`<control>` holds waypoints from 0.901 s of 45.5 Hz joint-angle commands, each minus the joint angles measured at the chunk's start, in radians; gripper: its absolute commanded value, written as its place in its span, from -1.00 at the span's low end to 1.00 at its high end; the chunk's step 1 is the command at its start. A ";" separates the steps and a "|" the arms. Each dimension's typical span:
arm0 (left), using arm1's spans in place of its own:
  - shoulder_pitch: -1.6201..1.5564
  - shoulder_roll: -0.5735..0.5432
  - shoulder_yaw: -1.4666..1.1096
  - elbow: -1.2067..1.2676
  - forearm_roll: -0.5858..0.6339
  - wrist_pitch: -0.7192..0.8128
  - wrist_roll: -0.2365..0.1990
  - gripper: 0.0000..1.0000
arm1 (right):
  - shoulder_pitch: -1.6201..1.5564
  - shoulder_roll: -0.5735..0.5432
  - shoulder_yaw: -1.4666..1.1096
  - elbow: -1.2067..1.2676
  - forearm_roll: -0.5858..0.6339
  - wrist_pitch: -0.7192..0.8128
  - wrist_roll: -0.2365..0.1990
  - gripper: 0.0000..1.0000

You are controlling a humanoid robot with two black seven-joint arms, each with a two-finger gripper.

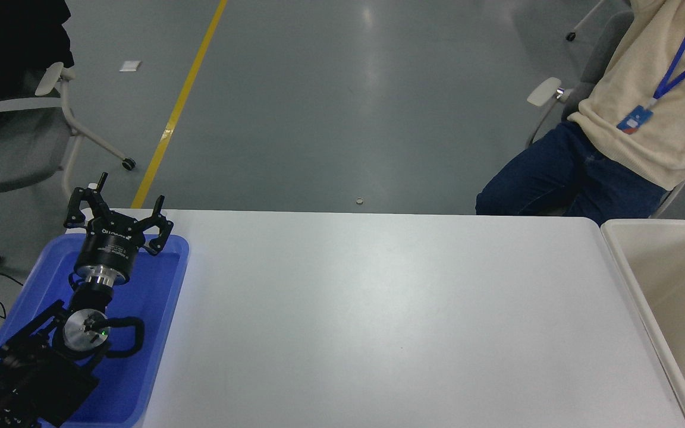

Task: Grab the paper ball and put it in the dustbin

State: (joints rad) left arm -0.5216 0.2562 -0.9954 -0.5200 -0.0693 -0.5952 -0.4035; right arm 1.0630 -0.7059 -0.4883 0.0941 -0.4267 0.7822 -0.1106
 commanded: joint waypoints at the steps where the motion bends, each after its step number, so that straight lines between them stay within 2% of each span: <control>1: 0.000 0.000 0.001 0.000 0.000 0.000 0.000 1.00 | -0.221 0.114 0.070 -0.159 0.014 -0.138 -0.001 -1.00; 7: 0.000 0.000 0.001 0.000 0.002 0.000 0.000 1.00 | -0.276 0.144 0.071 -0.157 0.014 -0.299 -0.001 -1.00; 19: 0.000 0.000 0.000 0.000 0.002 0.000 0.000 1.00 | -0.322 0.175 0.077 -0.155 0.022 -0.489 0.000 -1.00; 33: 0.000 0.000 0.000 0.000 0.002 0.000 0.000 1.00 | -0.337 0.206 0.079 -0.160 0.054 -0.547 0.000 -1.00; 34: 0.000 0.000 0.000 0.000 0.000 0.001 0.000 1.00 | -0.337 0.206 0.079 -0.160 0.054 -0.558 0.002 -0.81; 35: 0.000 0.000 0.000 0.000 0.002 0.000 0.000 1.00 | -0.337 0.207 0.077 -0.162 0.054 -0.573 0.000 -0.47; 36: 0.000 0.000 0.000 0.000 0.002 0.001 0.000 1.00 | -0.337 0.210 0.071 -0.160 0.054 -0.593 0.000 -0.26; 39: 0.000 0.000 0.000 0.000 0.002 0.002 0.000 1.00 | -0.344 0.233 0.079 -0.160 0.054 -0.673 0.000 -0.05; 41: 0.000 0.000 0.001 0.000 0.002 0.002 0.000 1.00 | -0.351 0.250 0.079 -0.162 0.054 -0.728 0.000 0.32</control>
State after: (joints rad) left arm -0.5215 0.2562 -0.9953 -0.5200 -0.0680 -0.5944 -0.4034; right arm 0.7336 -0.5056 -0.4119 -0.0624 -0.3807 0.2308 -0.1108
